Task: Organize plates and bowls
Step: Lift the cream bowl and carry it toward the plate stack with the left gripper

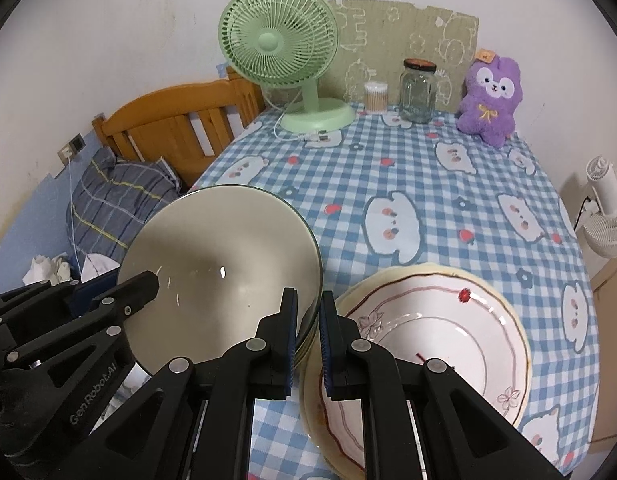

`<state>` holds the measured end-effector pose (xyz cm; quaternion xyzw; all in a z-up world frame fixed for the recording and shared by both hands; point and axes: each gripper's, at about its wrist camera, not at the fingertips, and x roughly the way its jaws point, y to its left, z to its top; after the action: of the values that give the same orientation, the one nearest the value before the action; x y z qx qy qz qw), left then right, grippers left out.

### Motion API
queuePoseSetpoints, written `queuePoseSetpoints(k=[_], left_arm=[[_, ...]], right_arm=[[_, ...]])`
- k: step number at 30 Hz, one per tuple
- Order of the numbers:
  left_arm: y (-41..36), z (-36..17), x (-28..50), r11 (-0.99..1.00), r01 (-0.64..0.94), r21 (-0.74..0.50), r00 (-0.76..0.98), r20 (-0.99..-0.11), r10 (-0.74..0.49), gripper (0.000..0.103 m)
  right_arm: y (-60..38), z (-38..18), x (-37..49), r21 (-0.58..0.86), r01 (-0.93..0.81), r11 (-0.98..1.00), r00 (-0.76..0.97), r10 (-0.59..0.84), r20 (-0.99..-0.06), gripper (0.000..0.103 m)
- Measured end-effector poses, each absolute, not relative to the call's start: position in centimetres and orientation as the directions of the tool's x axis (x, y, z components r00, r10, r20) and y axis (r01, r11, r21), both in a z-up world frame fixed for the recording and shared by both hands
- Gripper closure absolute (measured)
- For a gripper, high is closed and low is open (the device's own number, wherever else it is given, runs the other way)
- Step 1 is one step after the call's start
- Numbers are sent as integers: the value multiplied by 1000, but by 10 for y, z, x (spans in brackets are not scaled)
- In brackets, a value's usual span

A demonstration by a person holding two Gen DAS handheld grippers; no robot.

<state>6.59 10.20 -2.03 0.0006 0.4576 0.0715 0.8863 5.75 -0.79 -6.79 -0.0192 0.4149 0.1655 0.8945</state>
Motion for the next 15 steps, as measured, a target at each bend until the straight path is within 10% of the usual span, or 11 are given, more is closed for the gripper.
queuePoseSetpoints(k=[15], left_arm=[[110, -47, 71, 992, -114, 52, 540, -835, 106, 91]], right_arm=[[-1, -86, 62, 93, -306, 948, 578, 263, -773, 91]])
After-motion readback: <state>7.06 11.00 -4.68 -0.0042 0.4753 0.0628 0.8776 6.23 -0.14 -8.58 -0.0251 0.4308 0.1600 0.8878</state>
